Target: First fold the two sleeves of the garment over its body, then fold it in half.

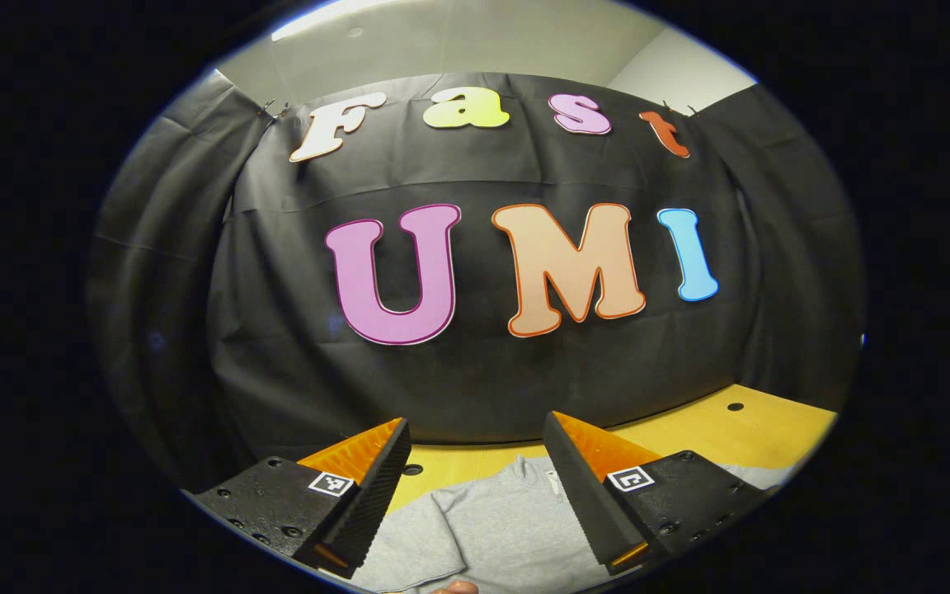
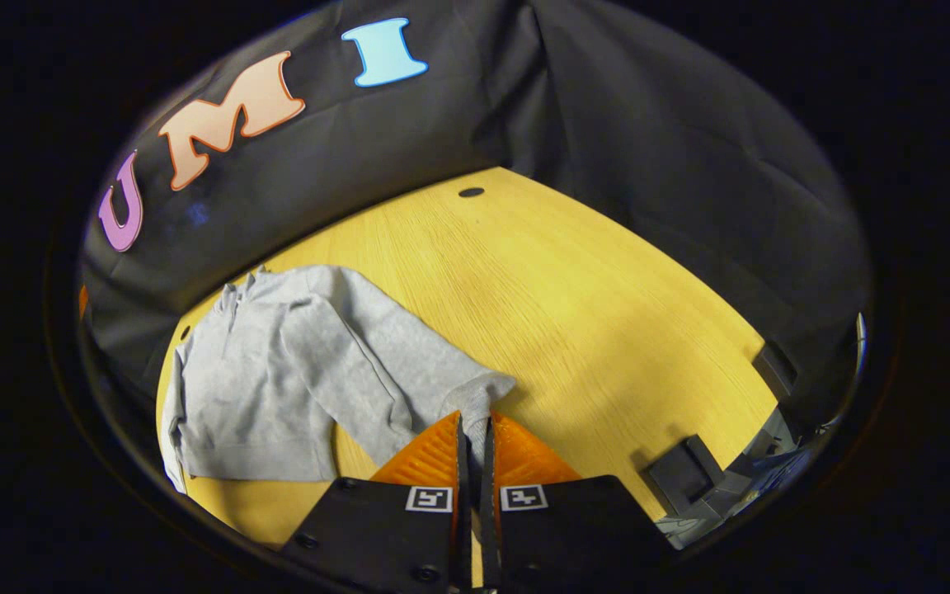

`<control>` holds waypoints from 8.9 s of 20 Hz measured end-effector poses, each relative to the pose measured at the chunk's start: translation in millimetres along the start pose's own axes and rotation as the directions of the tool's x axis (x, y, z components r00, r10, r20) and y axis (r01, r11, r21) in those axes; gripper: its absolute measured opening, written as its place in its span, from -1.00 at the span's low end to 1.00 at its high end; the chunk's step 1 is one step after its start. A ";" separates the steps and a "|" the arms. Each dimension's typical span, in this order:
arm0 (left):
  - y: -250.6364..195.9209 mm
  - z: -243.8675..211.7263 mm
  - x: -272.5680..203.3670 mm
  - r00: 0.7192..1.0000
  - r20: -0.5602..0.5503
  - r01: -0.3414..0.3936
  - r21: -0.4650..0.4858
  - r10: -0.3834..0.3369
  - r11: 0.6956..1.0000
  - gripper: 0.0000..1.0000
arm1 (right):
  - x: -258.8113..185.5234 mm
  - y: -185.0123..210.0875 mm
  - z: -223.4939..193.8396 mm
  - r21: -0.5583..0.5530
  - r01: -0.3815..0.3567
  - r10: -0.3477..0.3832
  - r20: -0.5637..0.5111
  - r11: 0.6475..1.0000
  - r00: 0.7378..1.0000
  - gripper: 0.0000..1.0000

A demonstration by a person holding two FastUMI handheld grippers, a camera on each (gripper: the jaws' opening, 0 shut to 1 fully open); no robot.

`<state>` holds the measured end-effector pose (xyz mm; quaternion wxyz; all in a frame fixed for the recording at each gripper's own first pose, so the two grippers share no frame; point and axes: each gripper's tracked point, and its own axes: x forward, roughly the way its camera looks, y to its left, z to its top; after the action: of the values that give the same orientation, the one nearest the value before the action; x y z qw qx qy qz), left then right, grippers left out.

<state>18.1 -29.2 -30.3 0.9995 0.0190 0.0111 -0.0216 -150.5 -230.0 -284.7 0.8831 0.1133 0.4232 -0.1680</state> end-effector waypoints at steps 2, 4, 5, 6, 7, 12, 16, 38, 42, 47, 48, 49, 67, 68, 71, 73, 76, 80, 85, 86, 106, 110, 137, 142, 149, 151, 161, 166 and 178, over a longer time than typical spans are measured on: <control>7.6 -0.2 -2.5 1.000 -0.003 -0.015 -0.001 0.015 1.000 0.91 | 1.2 14.9 17.8 0.014 -0.027 0.027 0.029 1.000 0.999 -0.87; 16.8 -1.4 -5.0 0.999 -0.005 -0.032 0.000 0.032 0.999 0.91 | 0.6 28.0 32.3 0.023 -0.052 0.051 0.051 0.998 0.997 -0.87; 20.6 -2.7 -6.8 0.999 -0.009 -0.041 0.002 0.041 0.999 0.91 | 1.6 33.1 39.8 0.027 -0.063 0.061 0.061 0.998 0.996 -0.86; 25.4 -3.8 -8.4 0.999 -0.011 -0.050 0.004 0.050 0.999 0.91 | 3.6 39.3 47.5 0.030 -0.073 0.071 0.070 0.997 0.995 -0.86; 30.8 -3.8 -10.3 0.998 -0.012 -0.060 0.007 0.060 0.998 0.91 | 4.5 45.7 52.9 0.031 -0.085 0.083 0.078 0.996 0.993 -0.86; 55.0 -8.2 -18.3 0.994 -0.022 -0.106 0.018 0.107 0.994 0.91 | 7.0 84.6 78.2 0.015 -0.147 0.144 0.114 0.989 0.983 -0.86; 75.6 -11.0 -25.2 0.989 -0.029 -0.143 0.024 0.143 0.989 0.91 | 9.2 123.0 95.0 0.004 -0.207 0.205 0.134 0.978 0.970 -0.86; 224.2 -37.2 -79.6 0.922 -0.076 -0.376 0.050 0.379 0.925 0.91 | 7.1 380.5 86.3 -0.209 -0.466 0.491 0.083 0.860 0.867 -0.87; 254.3 -41.0 -97.3 0.899 -0.080 -0.428 0.061 0.431 0.902 0.91 | 2.8 436.0 67.4 -0.255 -0.521 0.548 0.048 0.815 0.835 -0.87; 283.7 -46.9 -116.2 0.872 -0.091 -0.476 0.070 0.480 0.877 0.91 | -0.2 490.3 33.9 -0.297 -0.565 0.590 -0.007 0.770 0.807 -0.87; 288.0 -49.2 -119.9 0.867 -0.095 -0.484 0.072 0.489 0.872 0.91 | 0.7 499.5 27.0 -0.306 -0.571 0.594 -0.019 0.762 0.804 -0.87; 292.4 -50.4 -123.8 0.862 -0.098 -0.492 0.073 0.497 0.868 0.91 | 1.6 506.7 19.2 -0.313 -0.575 0.597 -0.033 0.756 0.802 -0.87; 310.9 -99.7 -158.6 0.823 -0.195 -0.532 0.064 0.533 0.845 1.00 | -0.7 567.9 -70.4 -0.388 -0.659 0.632 -0.215 0.645 0.745 1.00; 310.0 -106.4 -159.0 0.824 -0.208 -0.528 0.059 0.528 0.847 1.00 | -2.9 565.8 -67.2 -0.408 -0.651 0.634 -0.199 0.640 0.747 0.87; 305.5 -128.3 -158.6 0.824 -0.258 -0.517 0.021 0.505 0.856 0.92 | -10.0 559.8 -51.3 -0.465 -0.621 0.643 -0.135 0.631 0.754 0.89; 304.0 -144.7 -158.7 0.820 -0.291 -0.513 0.004 0.492 0.858 0.92 | -23.8 550.4 -35.7 -0.492 -0.599 0.653 -0.078 0.632 0.753 0.96; 300.8 -170.5 -159.1 0.813 -0.354 -0.497 -0.010 0.462 0.867 0.92 | -31.8 536.9 -17.3 -0.524 -0.566 0.659 -0.014 0.636 0.752 0.96; 299.6 -209.9 -162.9 0.784 -0.448 -0.486 -0.014 0.429 0.874 0.93 | -42.4 518.0 -2.7 -0.555 -0.534 0.659 0.034 0.638 0.752 0.96; 290.9 -256.0 -175.3 0.739 -0.542 -0.492 -0.029 0.400 0.870 0.93 | -47.9 491.6 18.0 -0.563 -0.503 0.645 0.072 0.656 0.761 0.97; 289.1 -266.2 -179.0 0.729 -0.561 -0.494 -0.033 0.393 0.869 0.93 | -48.8 485.9 21.7 -0.561 -0.499 0.643 0.078 0.660 0.762 0.97; 259.8 -343.2 -199.5 0.605 -0.735 -0.507 -0.061 0.305 0.860 0.83 | -57.3 427.7 39.1 -0.543 -0.468 0.614 0.116 0.697 0.781 0.97; 245.3 -344.1 -187.2 0.623 -0.744 -0.439 -0.077 0.241 0.895 -0.09 | -58.5 420.0 37.5 -0.539 -0.470 0.614 0.115 0.699 0.781 0.97; 180.5 -201.6 -10.2 0.811 -0.561 -0.315 -0.183 0.164 0.931 -1.00 | -58.9 266.6 85.2 -0.455 -0.339 0.487 0.259 0.823 0.834 0.97; 141.3 -185.0 25.1 0.840 -0.534 -0.234 -0.193 0.098 0.953 -1.00 | -59.0 235.2 88.4 -0.430 -0.307 0.446 0.273 0.849 0.852 0.97; 71.8 -161.0 66.8 0.873 -0.488 -0.118 -0.215 -0.002 0.969 -1.00 | -61.5 195.7 93.4 -0.411 -0.265 0.401 0.292 0.872 0.868 0.97; 46.1 -155.0 73.9 0.877 -0.478 -0.069 -0.219 -0.045 0.973 -1.00 | -59.8 185.5 93.2 -0.397 -0.261 0.390 0.291 0.880 0.874 0.97; -84.7 -129.4 95.8 0.869 -0.436 0.142 -0.234 -0.234 0.962 -1.00 | -61.4 141.1 94.3 -0.374 -0.231 0.351 0.293 0.898 0.890 0.97; -148.0 -129.3 97.2 0.844 -0.436 0.228 -0.234 -0.311 0.945 -1.00 | -57.3 109.8 90.6 -0.354 -0.207 0.318 0.293 0.912 0.901 0.92; -251.1 -176.1 87.8 0.749 -0.525 0.290 -0.289 -0.404 0.912 -1.00 | -54.8 53.8 82.7 -0.336 -0.158 0.259 0.281 0.929 0.924 0.92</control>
<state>91.1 -276.8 -217.7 0.9243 -0.0725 0.3170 -0.1998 -102.8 -197.9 -187.6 0.9596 -0.0092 0.2805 -0.0203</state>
